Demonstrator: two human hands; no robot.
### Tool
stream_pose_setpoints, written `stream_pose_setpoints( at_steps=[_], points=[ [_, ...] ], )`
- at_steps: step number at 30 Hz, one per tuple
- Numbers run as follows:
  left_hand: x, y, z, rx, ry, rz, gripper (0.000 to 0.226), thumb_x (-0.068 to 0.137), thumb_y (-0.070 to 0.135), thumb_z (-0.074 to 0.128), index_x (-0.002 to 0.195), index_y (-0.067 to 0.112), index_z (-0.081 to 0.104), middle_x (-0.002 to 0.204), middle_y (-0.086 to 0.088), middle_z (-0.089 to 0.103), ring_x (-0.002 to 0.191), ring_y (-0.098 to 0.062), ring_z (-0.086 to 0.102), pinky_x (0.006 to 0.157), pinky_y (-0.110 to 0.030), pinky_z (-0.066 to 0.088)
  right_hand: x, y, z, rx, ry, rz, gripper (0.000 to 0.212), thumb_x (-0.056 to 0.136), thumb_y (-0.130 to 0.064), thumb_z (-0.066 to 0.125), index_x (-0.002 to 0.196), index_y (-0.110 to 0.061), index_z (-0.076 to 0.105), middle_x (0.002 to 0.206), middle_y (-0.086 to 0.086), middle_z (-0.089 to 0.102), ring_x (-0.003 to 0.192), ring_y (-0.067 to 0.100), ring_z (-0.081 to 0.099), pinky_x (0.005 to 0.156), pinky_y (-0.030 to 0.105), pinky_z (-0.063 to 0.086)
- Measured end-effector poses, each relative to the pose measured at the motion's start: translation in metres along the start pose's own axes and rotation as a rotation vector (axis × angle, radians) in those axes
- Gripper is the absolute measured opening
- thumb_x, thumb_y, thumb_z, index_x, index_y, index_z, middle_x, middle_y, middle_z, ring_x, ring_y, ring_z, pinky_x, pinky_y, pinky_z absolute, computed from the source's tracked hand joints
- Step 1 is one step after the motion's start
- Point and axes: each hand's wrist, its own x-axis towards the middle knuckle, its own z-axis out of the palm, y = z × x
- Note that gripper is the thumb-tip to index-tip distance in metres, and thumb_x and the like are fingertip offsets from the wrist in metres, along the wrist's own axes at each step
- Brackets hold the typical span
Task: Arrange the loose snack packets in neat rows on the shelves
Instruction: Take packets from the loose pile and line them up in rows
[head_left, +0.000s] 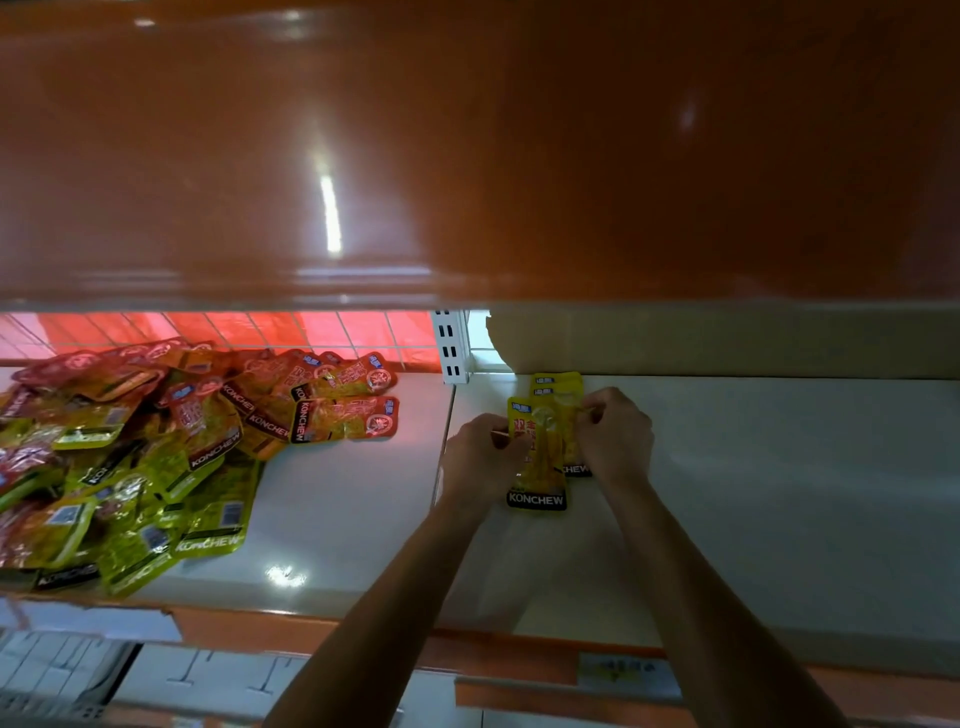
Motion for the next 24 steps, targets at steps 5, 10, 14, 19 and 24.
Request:
stream_pose_setpoints(
  at_steps=[5,10,14,19,24],
  points=[
    [0.002,0.007,0.004,0.184,0.000,0.080,0.032,0.088,0.041,0.064,0.115,0.023,0.067,0.101,0.001,0.072,0.092,-0.015,0.066,0.082,-0.028,0.052,0.000,0.001,-0.003,0.035,0.007,0.045,0.017,0.085,-0.017,0.060,0.101,-0.015,0.066,0.095,0.002,0.070,0.088,0.019,0.063,0.071,0.023,0.041],
    [0.007,0.012,0.013,0.323,-0.003,0.109,0.035,0.090,0.042,0.058,0.116,0.019,0.065,0.104,-0.004,0.071,0.099,-0.024,0.065,0.087,-0.037,0.052,0.002,0.001,-0.006,0.028,-0.015,0.052,0.022,0.085,-0.018,0.062,0.105,-0.014,0.069,0.100,0.002,0.072,0.096,0.019,0.065,0.077,0.024,0.044],
    [0.011,0.015,0.016,0.364,0.000,0.130,0.037,0.091,0.041,0.056,0.118,0.017,0.065,0.106,-0.005,0.069,0.100,-0.023,0.064,0.087,-0.035,0.051,0.001,0.002,-0.009,0.019,-0.023,0.039,0.024,0.088,-0.017,0.059,0.109,-0.014,0.071,0.105,0.005,0.072,0.100,0.022,0.064,0.080,0.024,0.044],
    [0.015,0.018,0.016,0.379,-0.031,0.152,0.035,0.092,0.040,0.055,0.115,0.016,0.066,0.107,-0.005,0.070,0.100,-0.023,0.064,0.086,-0.035,0.051,0.001,0.000,-0.011,0.026,-0.038,0.043,0.026,0.090,-0.016,0.056,0.111,-0.014,0.070,0.107,0.006,0.071,0.101,0.021,0.064,0.084,0.026,0.046],
    [0.015,0.021,0.020,0.401,-0.049,0.171,0.032,0.093,0.038,0.054,0.113,0.016,0.067,0.106,-0.005,0.069,0.098,-0.023,0.064,0.082,-0.034,0.050,0.000,-0.001,-0.013,0.010,-0.054,0.026,0.028,0.090,-0.013,0.054,0.113,-0.013,0.069,0.110,0.007,0.070,0.103,0.023,0.063,0.085,0.027,0.046]
  ],
)
